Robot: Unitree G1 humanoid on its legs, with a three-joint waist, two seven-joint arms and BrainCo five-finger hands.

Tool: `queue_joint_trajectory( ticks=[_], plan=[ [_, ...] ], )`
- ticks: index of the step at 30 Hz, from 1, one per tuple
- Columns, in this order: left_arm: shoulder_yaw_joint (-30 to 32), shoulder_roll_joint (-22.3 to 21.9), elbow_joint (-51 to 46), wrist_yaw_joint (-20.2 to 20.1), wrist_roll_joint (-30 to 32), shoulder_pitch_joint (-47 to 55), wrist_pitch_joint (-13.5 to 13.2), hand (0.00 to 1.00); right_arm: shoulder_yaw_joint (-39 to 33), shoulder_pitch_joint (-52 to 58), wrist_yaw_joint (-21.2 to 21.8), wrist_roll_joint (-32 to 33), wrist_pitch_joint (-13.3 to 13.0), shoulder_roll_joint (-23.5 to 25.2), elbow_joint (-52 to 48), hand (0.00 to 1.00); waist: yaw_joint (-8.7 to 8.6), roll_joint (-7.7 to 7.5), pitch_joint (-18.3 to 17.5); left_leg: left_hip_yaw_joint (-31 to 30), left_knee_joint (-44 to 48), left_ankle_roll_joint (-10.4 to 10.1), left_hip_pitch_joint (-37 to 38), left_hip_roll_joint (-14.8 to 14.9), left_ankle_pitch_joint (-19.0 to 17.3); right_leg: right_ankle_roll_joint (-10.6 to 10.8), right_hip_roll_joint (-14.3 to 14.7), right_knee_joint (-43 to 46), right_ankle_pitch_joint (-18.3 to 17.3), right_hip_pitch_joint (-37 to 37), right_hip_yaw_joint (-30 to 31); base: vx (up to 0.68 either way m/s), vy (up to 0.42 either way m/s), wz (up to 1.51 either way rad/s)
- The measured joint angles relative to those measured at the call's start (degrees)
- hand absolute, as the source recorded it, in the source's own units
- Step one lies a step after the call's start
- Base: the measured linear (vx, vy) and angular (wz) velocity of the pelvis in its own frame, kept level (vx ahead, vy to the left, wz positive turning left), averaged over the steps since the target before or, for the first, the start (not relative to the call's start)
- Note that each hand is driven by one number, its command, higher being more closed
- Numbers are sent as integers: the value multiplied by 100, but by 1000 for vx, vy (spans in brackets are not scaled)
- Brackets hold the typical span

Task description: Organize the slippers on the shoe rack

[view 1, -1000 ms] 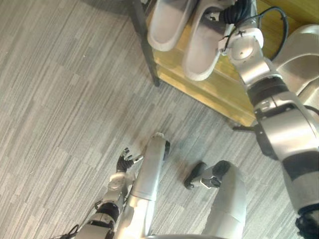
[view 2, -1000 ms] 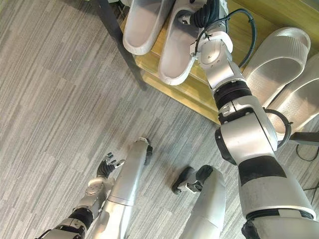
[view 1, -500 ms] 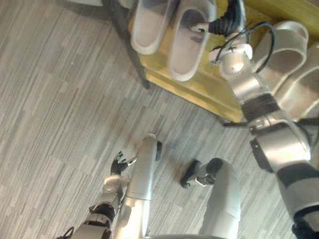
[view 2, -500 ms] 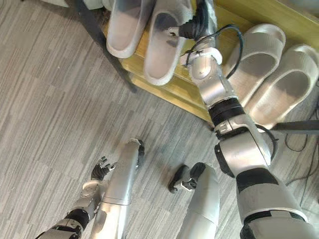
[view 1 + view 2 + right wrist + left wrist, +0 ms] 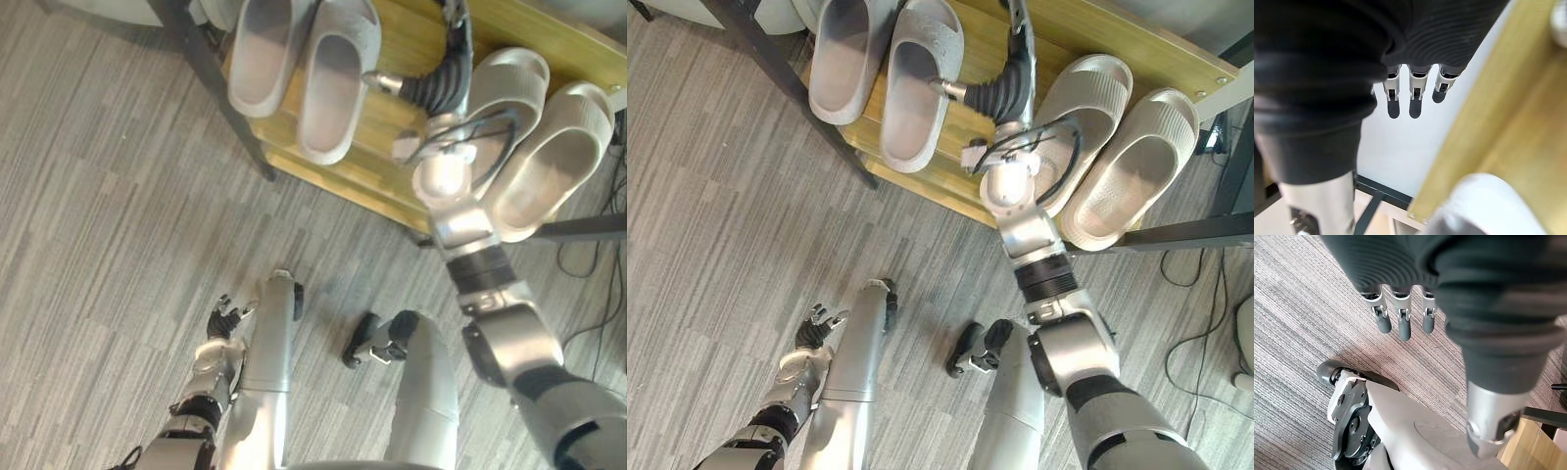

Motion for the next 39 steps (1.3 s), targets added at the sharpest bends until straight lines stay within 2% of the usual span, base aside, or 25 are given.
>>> queue_joint_trajectory(
  ticks=[4, 9, 12, 16, 21, 27, 35, 39],
  plan=[
    [13, -2, -44, 1, 0, -1, 8, 0, 10, 534, 138, 344, -108, 593, 2, 0, -13, 0, -5, -12, -15, 2, 74, 13, -2, -1, 10, -19, -1, 89, -25, 23, -8, 0],
    [232, -117, -242, 28, -58, -12, 34, 0, -83, 954, 254, 1232, -223, 1233, 191, 0, 1, 2, -7, -9, -69, -14, 106, 13, 22, -17, 12, -32, 7, 102, -29, 0, 0, 0],
    [236, -143, -303, 53, -68, -27, 36, 0, -299, 956, 427, 1782, -377, 1301, 242, 0, 32, 4, -10, -20, -147, -35, 129, 9, 68, -54, 14, -91, 27, 119, -60, 18, -16, 2],
    [458, -261, -384, 66, -75, -27, 41, 0, -563, 953, 678, 2505, -387, 1228, 332, 0, 41, 13, -15, -39, -205, -49, 225, 9, 76, -55, 17, -140, 26, 223, -99, 16, -14, 1],
    [555, -353, -406, 50, -69, -44, 38, 0, -559, 781, 1061, 3256, -546, 1155, 601, 0, 107, 25, -24, -61, -274, -75, 288, 5, 91, -55, 16, -181, 25, 298, -140, 5, -6, 1],
    [675, -494, -403, 6, -59, -80, 34, 0, -543, 208, 1283, 3848, -611, 1125, 1108, 0, 227, 58, -42, -173, -299, -140, 225, -30, 132, -83, 13, -187, 11, 303, -246, 9, -20, 5],
    [663, -602, -399, -6, -58, -136, 36, 0, -569, -294, 1311, 4282, -627, 1145, 1584, 0, 370, 92, -58, -253, -333, -192, 192, -81, 186, -116, -1, -167, -10, 307, -321, 1, -22, 5],
    [664, -662, -404, -7, -66, -163, 33, 0, -889, -572, 1274, 4508, -626, 1146, 1843, 0, 449, 100, -55, -315, -390, -228, 170, -136, 249, -136, -42, -163, -21, 315, -398, -6, -27, 10]
  ],
)
